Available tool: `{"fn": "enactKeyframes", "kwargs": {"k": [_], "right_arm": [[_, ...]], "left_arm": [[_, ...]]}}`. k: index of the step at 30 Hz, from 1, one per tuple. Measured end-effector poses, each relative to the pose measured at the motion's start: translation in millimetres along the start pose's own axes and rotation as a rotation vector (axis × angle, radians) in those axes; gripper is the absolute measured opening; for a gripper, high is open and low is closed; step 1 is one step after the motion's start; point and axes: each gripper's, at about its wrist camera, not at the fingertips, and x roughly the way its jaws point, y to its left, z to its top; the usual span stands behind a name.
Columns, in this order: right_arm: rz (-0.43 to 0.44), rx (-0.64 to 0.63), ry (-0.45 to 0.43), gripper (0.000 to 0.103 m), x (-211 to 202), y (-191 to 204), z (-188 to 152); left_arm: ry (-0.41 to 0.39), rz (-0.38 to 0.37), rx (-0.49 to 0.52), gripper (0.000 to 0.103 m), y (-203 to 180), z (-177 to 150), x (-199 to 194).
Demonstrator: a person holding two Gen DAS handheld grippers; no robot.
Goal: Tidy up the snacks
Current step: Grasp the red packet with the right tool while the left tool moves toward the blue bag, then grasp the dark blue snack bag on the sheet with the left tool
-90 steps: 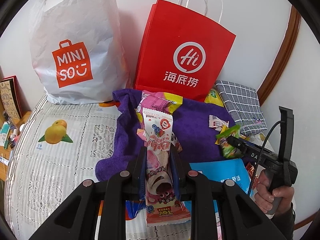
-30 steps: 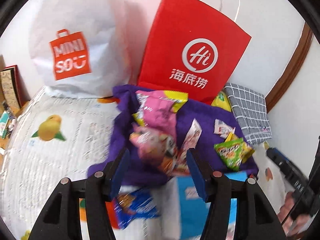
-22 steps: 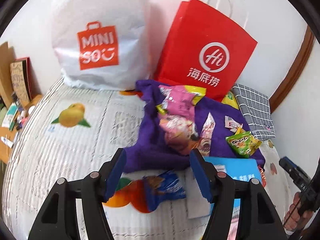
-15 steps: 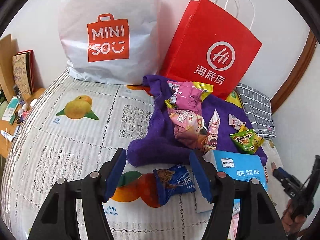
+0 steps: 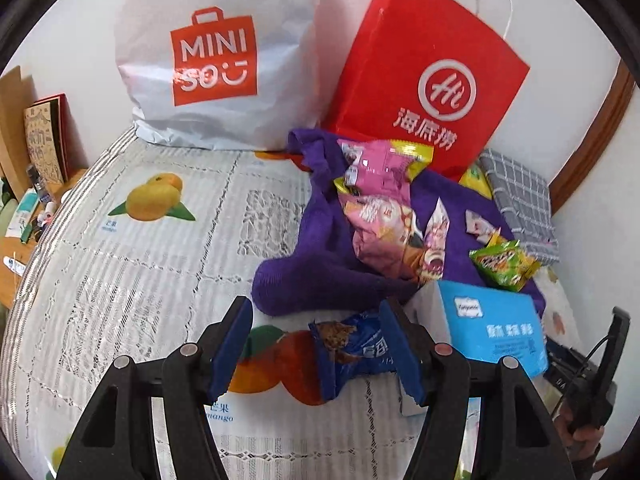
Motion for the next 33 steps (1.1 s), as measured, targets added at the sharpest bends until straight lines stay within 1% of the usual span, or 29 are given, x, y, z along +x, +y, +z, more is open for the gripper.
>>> {"fn": "enactKeyframes", "kwargs": {"k": [3, 6, 12, 16, 18, 19, 20, 21, 22, 24, 25, 26, 27, 29, 30, 32, 33], "right_arm": [[0.034, 0.037, -0.002, 0.044, 0.6, -6.1, 0.6], [0.047, 0.061, -0.005, 0.044, 1.6, -8.5, 0.6], [0.022, 0.063, -0.01, 0.044, 0.2, -5.1, -0.7], [0.006, 0.066, -0.011, 0.044, 0.1, -4.5, -1.3], [-0.014, 0.048, -0.007, 0.044, 0.5, -1.2, -1.2], [-0.02, 0.042, -0.007, 0.044, 0.6, 0.0, -1.1], [-0.02, 0.041, -0.007, 0.044, 0.7, -0.4, -1.1], [-0.015, 0.044, -0.007, 0.044, 0.8, -1.4, -1.1], [-0.006, 0.051, -0.007, 0.044, 0.8, -3.2, -1.1], [0.005, 0.059, -0.007, 0.044, 0.8, -5.3, -1.1], [0.007, 0.061, -0.007, 0.044, 0.9, -5.6, -1.1], [0.008, 0.061, -0.007, 0.044, 1.0, -5.5, -0.8], [0.007, 0.06, -0.006, 0.044, 1.1, -5.5, -0.9], [0.007, 0.059, -0.005, 0.044, 0.8, -5.6, -1.0], [0.007, 0.059, -0.005, 0.044, 0.8, -5.6, -1.1], [0.006, 0.058, -0.005, 0.045, 0.8, -5.4, -1.1], [0.004, 0.057, -0.005, 0.045, 1.1, -5.1, -1.1]], "left_arm": [[0.02, 0.012, 0.006, 0.064, -2.1, -2.4, 5.9], [0.051, 0.0, 0.012, 0.064, -5.6, -5.8, 14.6], [0.091, 0.01, 0.042, 0.064, -16.8, -12.4, 31.8], [0.068, 0.022, 0.073, 0.064, -26.2, -17.4, 35.7], [0.06, 0.018, 0.076, 0.059, -26.5, -17.8, 34.1], [0.06, 0.007, 0.075, 0.053, -25.8, -18.3, 33.4], [0.061, -0.007, 0.072, 0.041, -24.5, -18.0, 32.4], [0.062, -0.019, 0.071, 0.036, -23.9, -17.6, 30.9], [0.06, 0.002, 0.077, 0.036, -23.4, -17.3, 28.8], [0.045, 0.067, 0.092, 0.036, -22.3, -17.1, 25.0], [0.045, 0.081, 0.092, 0.036, -20.8, -16.8, 23.7], [0.054, 0.083, 0.086, 0.036, -19.0, -16.6, 23.8], [0.064, 0.076, 0.074, 0.039, -16.5, -16.4, 24.4], [0.078, 0.075, 0.068, 0.041, -15.2, -17.1, 26.6], [0.089, 0.074, 0.069, 0.046, -15.5, -17.8, 29.0], [0.102, 0.071, 0.087, 0.053, -20.2, -20.0, 33.9], [0.097, 0.087, 0.104, 0.053, -23.9, -21.6, 34.4]]}}
